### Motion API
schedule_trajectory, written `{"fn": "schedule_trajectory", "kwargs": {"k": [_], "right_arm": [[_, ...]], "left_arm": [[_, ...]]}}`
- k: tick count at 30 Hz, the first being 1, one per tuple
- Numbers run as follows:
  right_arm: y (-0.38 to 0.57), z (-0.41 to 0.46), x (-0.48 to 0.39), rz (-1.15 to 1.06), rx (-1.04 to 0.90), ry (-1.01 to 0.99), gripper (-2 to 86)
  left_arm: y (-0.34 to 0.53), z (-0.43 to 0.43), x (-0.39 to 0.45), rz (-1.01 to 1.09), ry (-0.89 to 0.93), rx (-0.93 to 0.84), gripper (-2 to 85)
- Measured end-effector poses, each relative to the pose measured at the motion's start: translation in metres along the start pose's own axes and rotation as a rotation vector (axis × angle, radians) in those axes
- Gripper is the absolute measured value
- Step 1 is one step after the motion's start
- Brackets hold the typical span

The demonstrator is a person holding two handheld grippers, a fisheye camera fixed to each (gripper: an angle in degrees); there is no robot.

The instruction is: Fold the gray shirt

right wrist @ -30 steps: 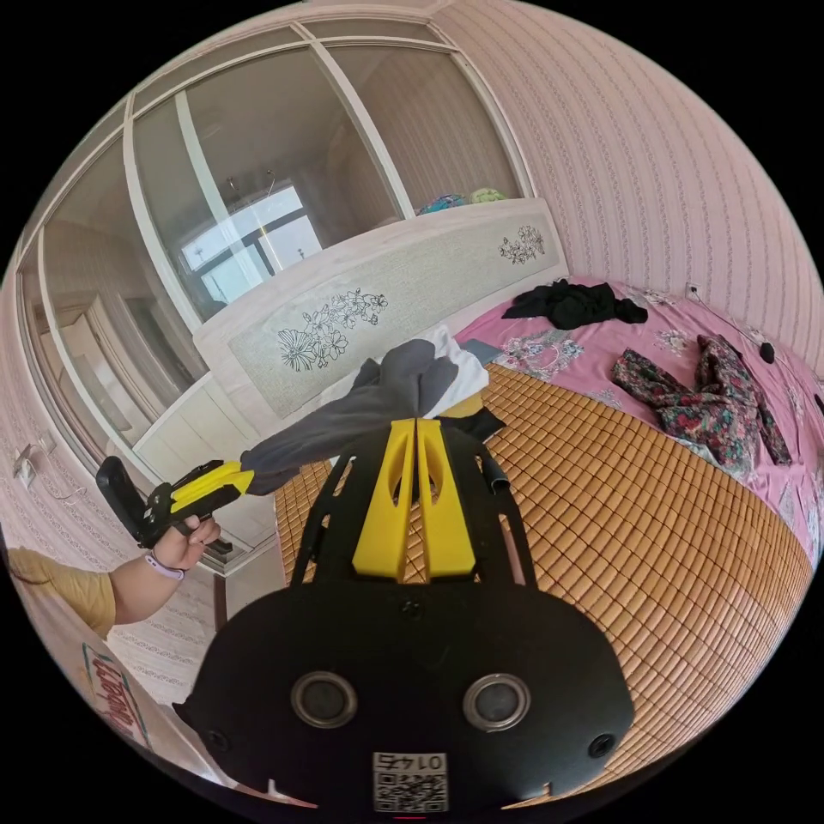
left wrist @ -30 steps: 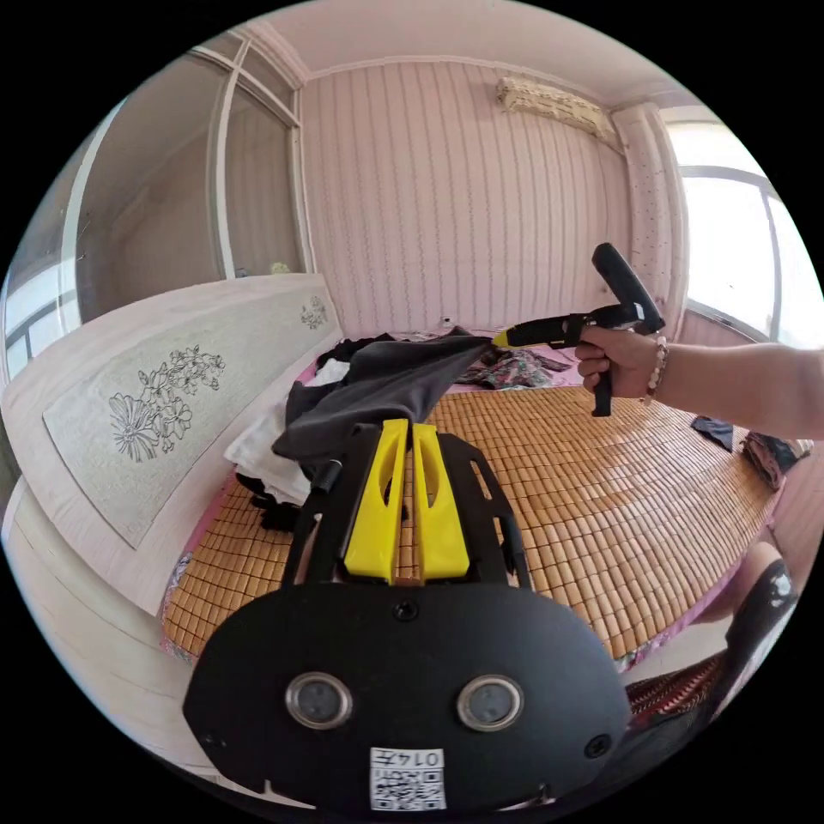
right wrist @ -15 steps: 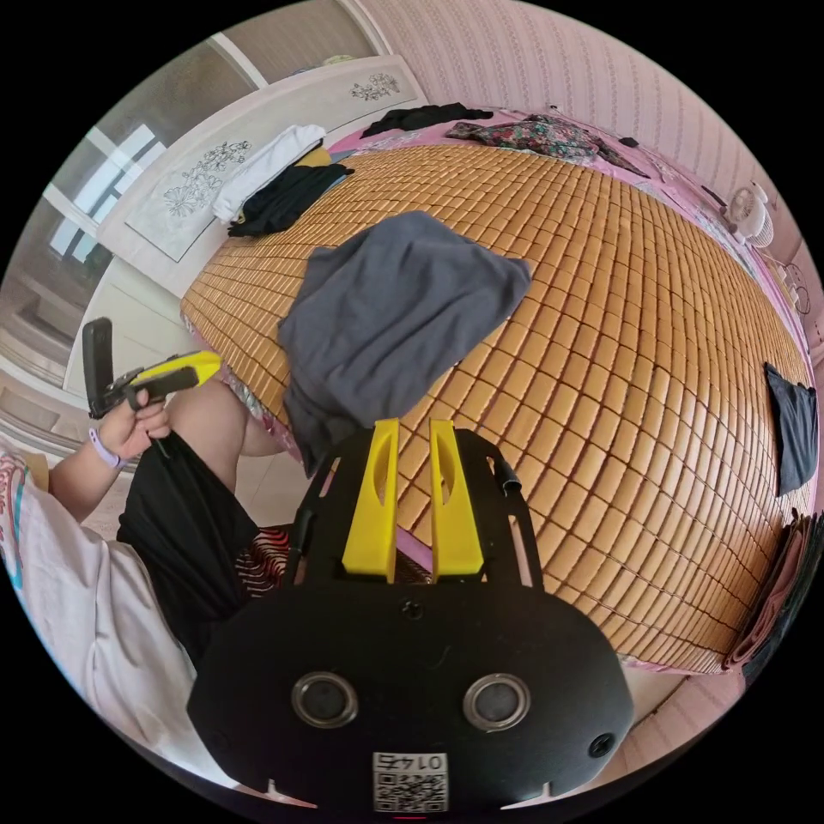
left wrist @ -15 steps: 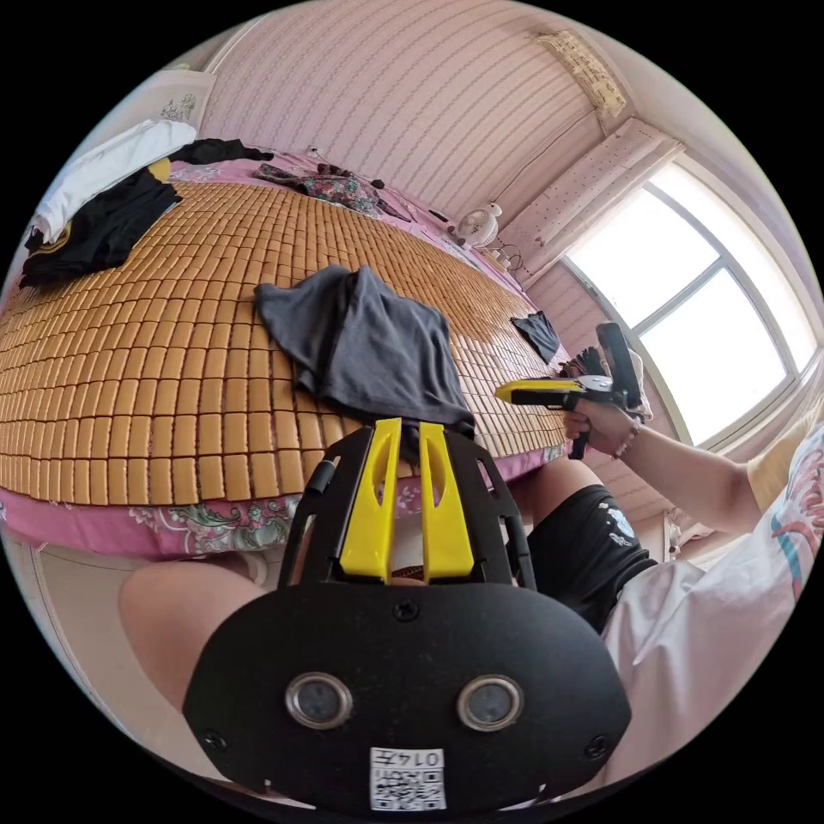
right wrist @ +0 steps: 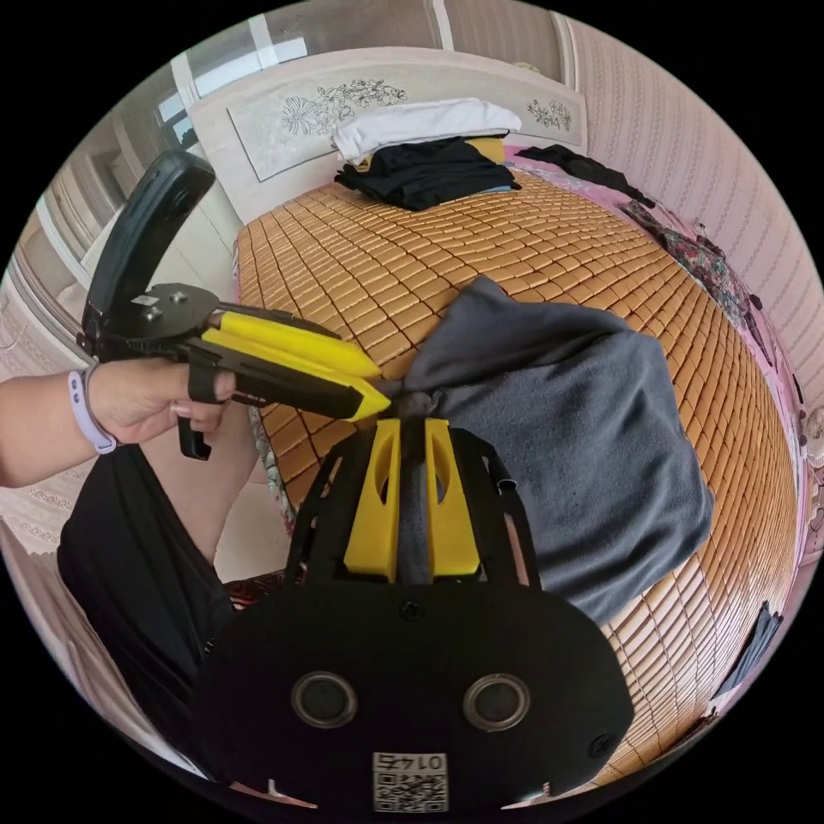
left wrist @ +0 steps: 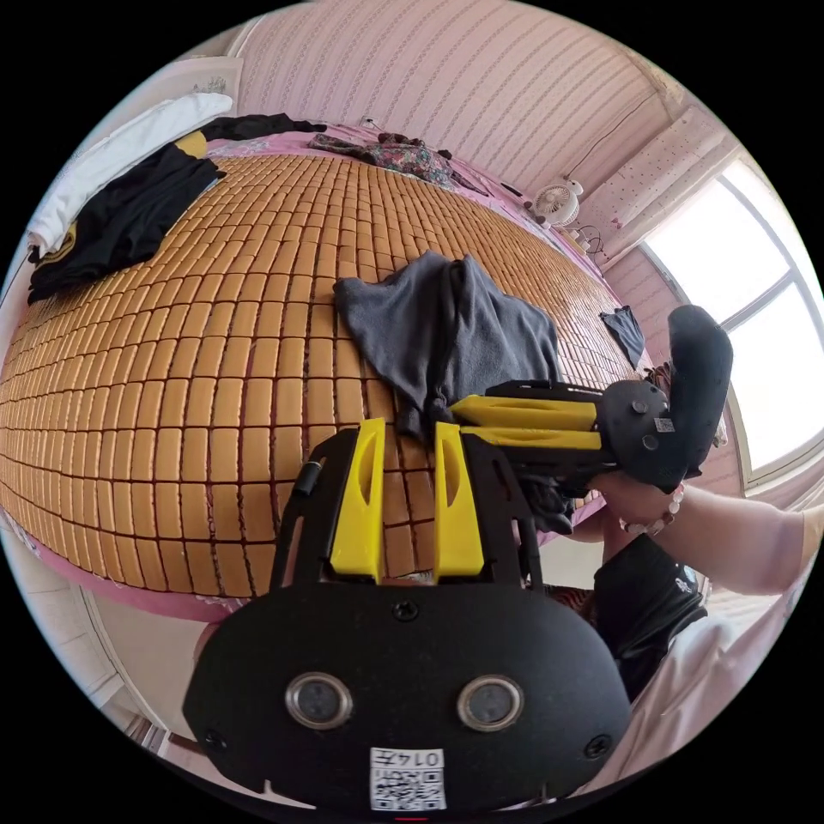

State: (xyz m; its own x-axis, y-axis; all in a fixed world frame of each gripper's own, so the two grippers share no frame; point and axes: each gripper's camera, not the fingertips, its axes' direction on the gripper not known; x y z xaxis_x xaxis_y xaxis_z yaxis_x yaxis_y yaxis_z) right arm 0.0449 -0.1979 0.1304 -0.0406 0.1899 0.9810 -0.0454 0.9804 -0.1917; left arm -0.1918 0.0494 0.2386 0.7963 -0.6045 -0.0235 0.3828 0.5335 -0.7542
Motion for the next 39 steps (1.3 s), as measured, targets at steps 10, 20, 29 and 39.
{"fn": "schedule_trajectory", "kwargs": {"k": [10,20,29,39], "right_arm": [[0.072,-0.079,0.065,0.303,0.171,-0.15,3.2],[0.203,-0.153,0.121,0.755,0.318,-0.027,6.6],[0.217,-0.153,0.12,0.729,0.26,0.019,8.0],[0.221,-0.168,0.11,0.678,0.191,-0.066,1.2]], "left_arm": [[-0.019,0.02,0.016,0.075,-0.04,-0.003,2.9],[-0.027,0.02,0.042,0.1,-0.052,-0.013,0.6],[-0.033,0.012,0.062,0.106,-0.061,-0.011,0.2],[-0.033,-0.039,0.074,-0.053,-0.02,0.025,-0.3]]}}
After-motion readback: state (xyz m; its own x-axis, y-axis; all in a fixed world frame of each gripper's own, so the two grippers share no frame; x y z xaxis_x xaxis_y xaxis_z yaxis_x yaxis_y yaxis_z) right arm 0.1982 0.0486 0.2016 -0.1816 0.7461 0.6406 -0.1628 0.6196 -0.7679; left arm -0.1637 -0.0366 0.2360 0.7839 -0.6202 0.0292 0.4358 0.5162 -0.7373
